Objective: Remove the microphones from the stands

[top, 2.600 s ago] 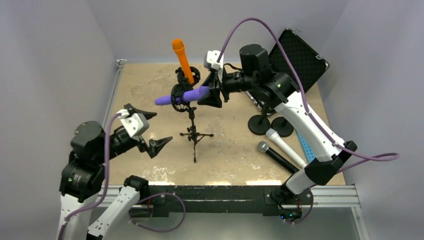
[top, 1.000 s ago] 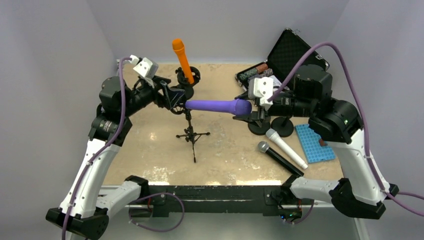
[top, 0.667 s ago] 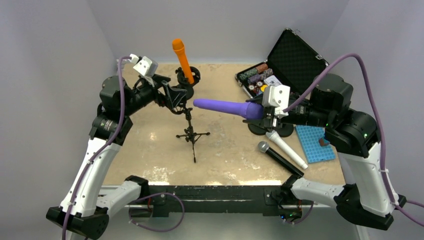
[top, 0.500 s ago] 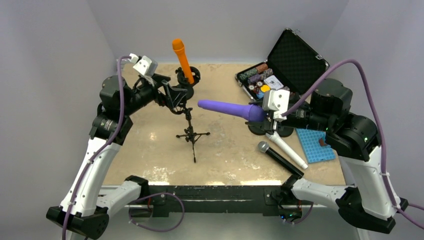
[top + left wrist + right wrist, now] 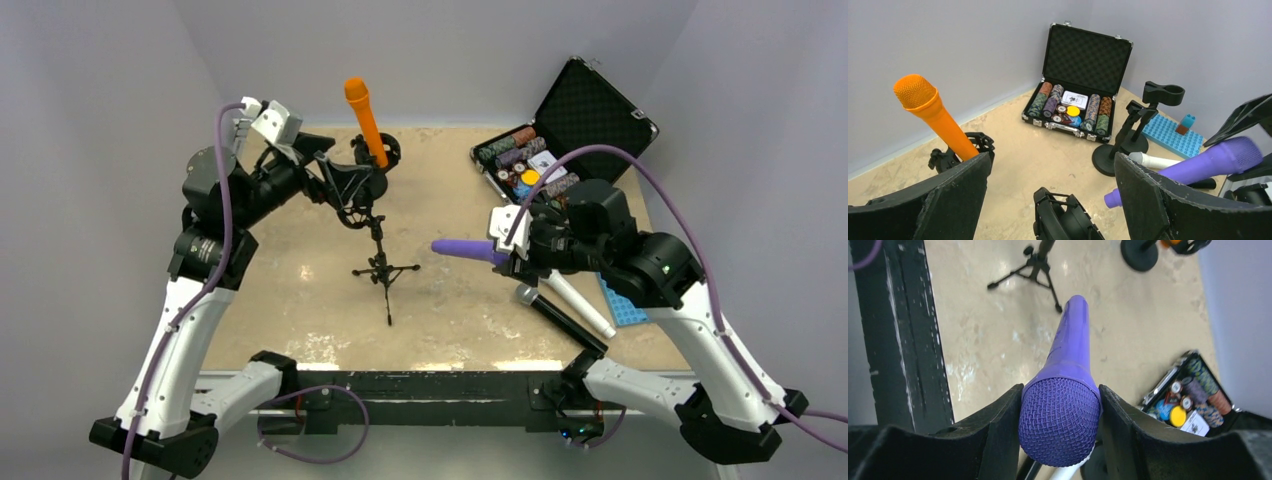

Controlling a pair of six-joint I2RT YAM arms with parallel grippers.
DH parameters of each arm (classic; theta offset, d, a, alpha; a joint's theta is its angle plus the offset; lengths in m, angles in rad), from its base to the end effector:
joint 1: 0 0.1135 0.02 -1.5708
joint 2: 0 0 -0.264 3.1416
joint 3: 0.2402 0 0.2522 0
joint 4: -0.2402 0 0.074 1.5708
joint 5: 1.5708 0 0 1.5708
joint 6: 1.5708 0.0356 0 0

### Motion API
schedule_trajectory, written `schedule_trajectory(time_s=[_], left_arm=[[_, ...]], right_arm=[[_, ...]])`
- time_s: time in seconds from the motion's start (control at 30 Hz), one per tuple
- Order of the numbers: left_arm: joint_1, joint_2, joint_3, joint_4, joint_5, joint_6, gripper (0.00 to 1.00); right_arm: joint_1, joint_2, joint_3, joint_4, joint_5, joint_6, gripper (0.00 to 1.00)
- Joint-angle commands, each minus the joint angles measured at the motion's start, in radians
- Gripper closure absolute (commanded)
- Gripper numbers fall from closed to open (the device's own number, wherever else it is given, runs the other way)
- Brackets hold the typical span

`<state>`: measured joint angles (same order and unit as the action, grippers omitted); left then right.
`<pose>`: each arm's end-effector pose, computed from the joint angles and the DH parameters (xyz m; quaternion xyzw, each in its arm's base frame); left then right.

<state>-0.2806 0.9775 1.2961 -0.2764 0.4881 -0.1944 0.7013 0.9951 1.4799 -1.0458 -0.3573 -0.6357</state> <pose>0.1795 -0.0691 0.4705 0.2032 0.6634 -0.3273 0.6415 0.1111 0.1101 0.4451 -0.6013 0.6226 0.1711 0.4707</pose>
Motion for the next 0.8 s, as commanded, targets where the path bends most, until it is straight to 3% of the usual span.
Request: schedule_trajectory(time_s=[0.0,0.77], left_arm=[[0.014,-0.023,0.05,0.027,-0.019,0.006,0.02],[0.044,-0.032,0.114,0.013,-0.085,0.07,0.01]], right_arm=[[-0.016,-0.056,-0.098,0.029,0.042,-0.066,1.0],[-0.124,0.039,-0.065,-0.45,0.117,-0.478,1.0]])
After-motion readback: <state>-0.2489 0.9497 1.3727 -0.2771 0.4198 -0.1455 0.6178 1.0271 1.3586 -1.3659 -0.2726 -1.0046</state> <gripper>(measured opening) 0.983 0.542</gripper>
